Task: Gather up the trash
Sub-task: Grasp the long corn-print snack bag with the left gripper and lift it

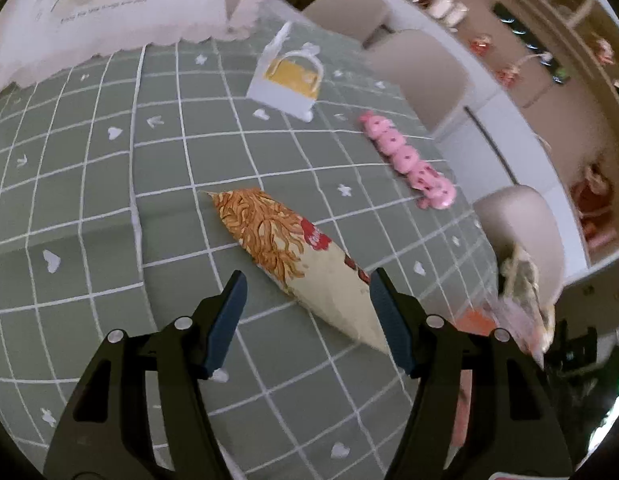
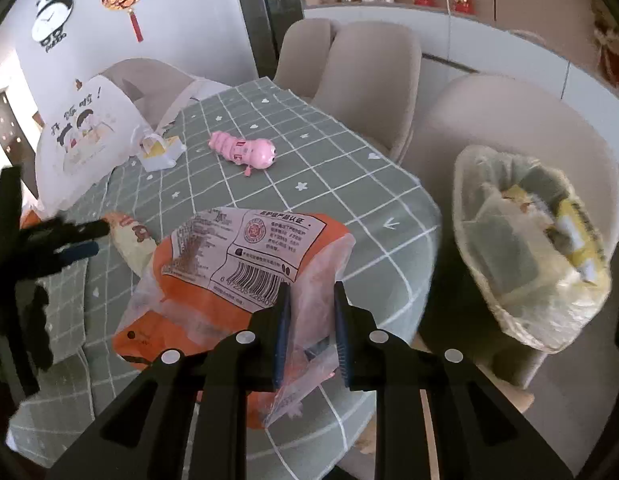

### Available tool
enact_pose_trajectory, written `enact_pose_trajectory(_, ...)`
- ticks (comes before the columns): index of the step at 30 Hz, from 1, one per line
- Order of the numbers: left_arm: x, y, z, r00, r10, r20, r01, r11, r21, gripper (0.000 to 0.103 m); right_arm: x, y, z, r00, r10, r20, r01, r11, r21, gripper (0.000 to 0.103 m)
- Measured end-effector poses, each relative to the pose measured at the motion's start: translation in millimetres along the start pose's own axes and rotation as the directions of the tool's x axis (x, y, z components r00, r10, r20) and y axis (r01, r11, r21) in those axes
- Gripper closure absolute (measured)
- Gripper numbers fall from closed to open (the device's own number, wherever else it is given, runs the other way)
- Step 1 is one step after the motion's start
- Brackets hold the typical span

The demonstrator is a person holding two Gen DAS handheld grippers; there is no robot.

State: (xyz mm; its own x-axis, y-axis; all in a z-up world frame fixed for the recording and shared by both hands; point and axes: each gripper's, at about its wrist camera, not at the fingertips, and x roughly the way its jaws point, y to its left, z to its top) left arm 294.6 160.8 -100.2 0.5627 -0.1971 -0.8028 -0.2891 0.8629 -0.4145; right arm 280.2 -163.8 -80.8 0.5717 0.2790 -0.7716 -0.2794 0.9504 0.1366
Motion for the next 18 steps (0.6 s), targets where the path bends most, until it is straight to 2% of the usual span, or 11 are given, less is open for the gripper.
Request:
enact_pose_trajectory(4,16,-11,7,0.999,0.035,-0.014,-0.035,0.999,-0.008,0.043,-10,-3,-13,1.0,-0.027,0.001,0.027,1.0,-0.004,0.082)
enact_pose_trajectory(5,19,-13,8,0.999,0.046,-0.013,-0.046,0.999,-0.006,0.048,-12,-6,-17,1.0,-0.029,-0.002,0.029,1.0,0.009,0.082)
enact_pose_trajectory(8,26,-19,8,0.997,0.073,-0.028,-0.072,0.997,0.016,0.073,-20,-12,-25,1.0,-0.03,0.004,0.03,0.999,0.046,0.082)
enact_pose_trajectory(10,23,-25,5,0.997,0.075,-0.013,-0.074,0.996,0.047,0.079,-26,-13,-27,0.999,-0.037,0.015,0.037,0.998,0.053,0.082)
enact_pose_trajectory(12,17,-30,0,0.998,0.07,-0.003,-0.069,0.995,0.078,0.092,-35,-14,-28,0.998,-0.045,0.034,0.043,0.997,0.057,0.082)
enact_pose_trajectory(18,-22,-45,-8,0.998,0.035,0.061,-0.043,0.988,0.146,0.095,-56,-17,-28,0.995,-0.046,0.087,0.04,0.997,0.065,0.082)
